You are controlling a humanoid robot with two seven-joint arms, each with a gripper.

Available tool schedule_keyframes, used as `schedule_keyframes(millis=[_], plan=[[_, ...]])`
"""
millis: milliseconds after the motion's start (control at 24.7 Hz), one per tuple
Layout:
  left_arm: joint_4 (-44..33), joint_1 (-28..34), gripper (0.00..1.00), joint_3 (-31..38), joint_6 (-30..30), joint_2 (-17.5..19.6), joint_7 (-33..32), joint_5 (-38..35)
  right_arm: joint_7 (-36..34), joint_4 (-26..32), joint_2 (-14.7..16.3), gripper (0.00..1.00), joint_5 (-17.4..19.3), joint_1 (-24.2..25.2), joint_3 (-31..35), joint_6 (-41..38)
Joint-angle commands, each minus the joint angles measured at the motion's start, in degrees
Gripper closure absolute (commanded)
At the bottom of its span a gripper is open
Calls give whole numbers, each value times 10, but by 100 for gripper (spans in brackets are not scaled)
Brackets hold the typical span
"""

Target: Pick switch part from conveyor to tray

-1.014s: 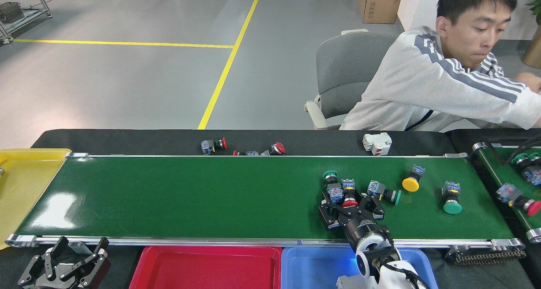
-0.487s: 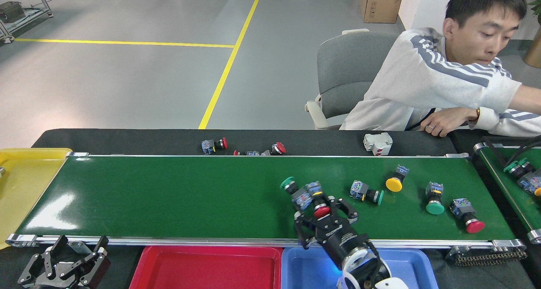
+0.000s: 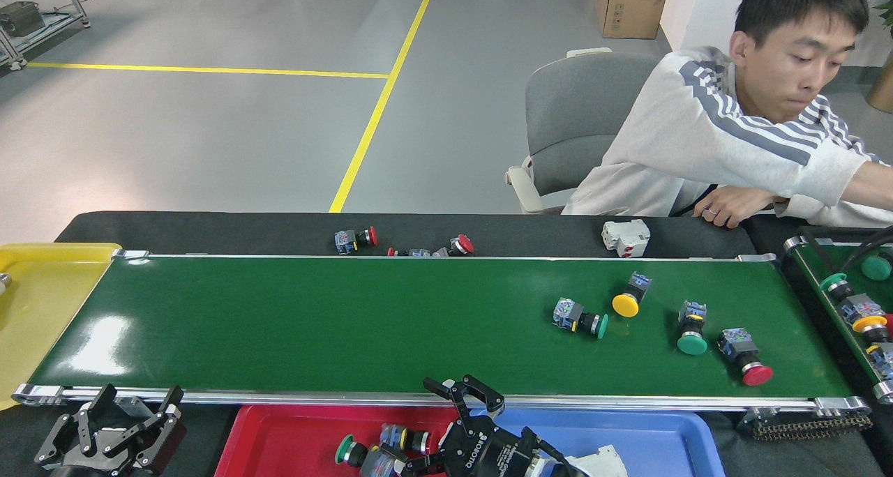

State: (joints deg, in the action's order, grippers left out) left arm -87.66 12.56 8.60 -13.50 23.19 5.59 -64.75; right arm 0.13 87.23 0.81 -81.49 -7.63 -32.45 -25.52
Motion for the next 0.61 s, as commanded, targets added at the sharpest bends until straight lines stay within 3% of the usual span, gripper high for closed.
schedule_keyframes(millis=[0, 162, 284, 446, 568], plan=[[-4, -6, 0, 3, 1, 5, 2, -1, 0, 37, -4, 0, 5, 9, 34, 13], [-9, -4, 0, 2, 0, 4, 1, -1, -6, 108, -27, 0, 4, 120, 194, 127], [-19, -3, 0, -8, -3, 3, 1, -1, -33, 116, -37, 0, 4, 171, 270, 236], [-58, -6, 0, -67, 1, 2, 0, -3, -85, 116, -36, 0, 5, 233, 332, 309], [-99, -19, 0, -135, 3, -2, -1, -29, -81, 106, -36, 0, 5, 238, 345, 310]])
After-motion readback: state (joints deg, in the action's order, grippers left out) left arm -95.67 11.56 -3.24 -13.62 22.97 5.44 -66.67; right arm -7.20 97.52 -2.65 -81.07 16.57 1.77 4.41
